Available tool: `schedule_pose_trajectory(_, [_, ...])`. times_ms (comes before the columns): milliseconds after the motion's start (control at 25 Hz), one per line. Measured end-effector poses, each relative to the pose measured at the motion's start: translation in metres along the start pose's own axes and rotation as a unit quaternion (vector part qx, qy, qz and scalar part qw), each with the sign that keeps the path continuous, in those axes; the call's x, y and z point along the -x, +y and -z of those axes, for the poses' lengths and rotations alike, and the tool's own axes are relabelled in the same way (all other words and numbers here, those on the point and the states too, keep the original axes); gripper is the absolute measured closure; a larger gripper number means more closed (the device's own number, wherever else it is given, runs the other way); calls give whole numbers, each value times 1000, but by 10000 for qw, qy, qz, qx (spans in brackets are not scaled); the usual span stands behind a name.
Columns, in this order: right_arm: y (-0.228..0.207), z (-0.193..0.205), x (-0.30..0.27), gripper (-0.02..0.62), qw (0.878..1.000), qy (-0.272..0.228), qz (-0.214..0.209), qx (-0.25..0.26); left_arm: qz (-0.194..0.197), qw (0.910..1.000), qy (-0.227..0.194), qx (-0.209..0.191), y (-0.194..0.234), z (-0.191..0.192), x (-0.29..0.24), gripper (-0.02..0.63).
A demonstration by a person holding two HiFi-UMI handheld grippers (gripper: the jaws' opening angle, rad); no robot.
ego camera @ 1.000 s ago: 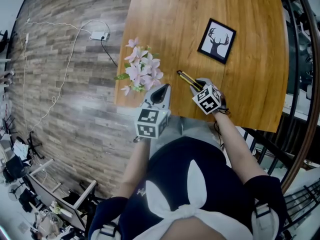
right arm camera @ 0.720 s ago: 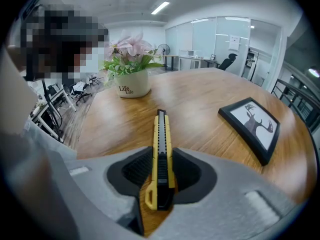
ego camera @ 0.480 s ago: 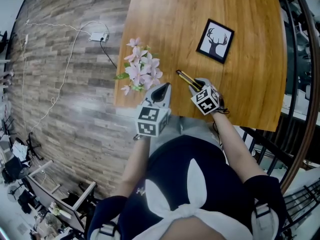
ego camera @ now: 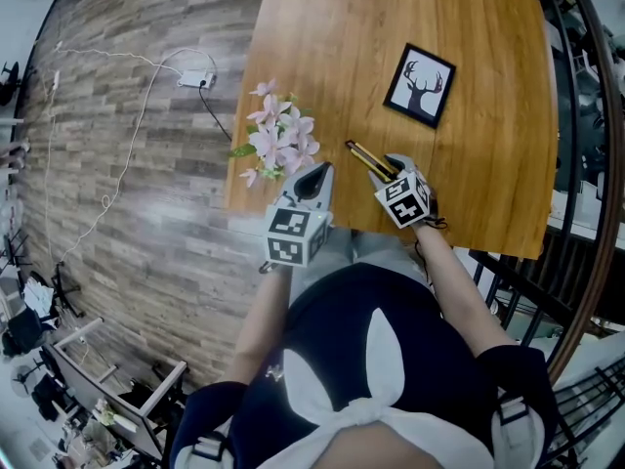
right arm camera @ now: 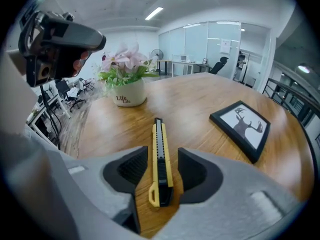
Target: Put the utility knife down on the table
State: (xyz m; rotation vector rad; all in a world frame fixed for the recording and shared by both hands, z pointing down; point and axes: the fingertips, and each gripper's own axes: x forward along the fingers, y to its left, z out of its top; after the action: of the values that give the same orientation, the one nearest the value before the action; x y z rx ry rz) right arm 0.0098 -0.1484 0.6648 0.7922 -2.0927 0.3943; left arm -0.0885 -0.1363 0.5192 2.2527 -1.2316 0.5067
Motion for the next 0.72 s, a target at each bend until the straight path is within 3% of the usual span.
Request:
schedule_pose_trajectory(320, [1,-28,36,411,9989,-434,-155,-102,31,9999,-101,-52,-3,-3,4,589])
schedule_pose_trajectory(560, [2,-56,76,506,9932,-1135,56,-261,57,9998,-146,-91,-10,-7,9,589])
schedule_pose_trajectory(720, [0,-69,95,536,9888,-1453,170,-284,76,9998,-148,-103,-15,-6,11,589])
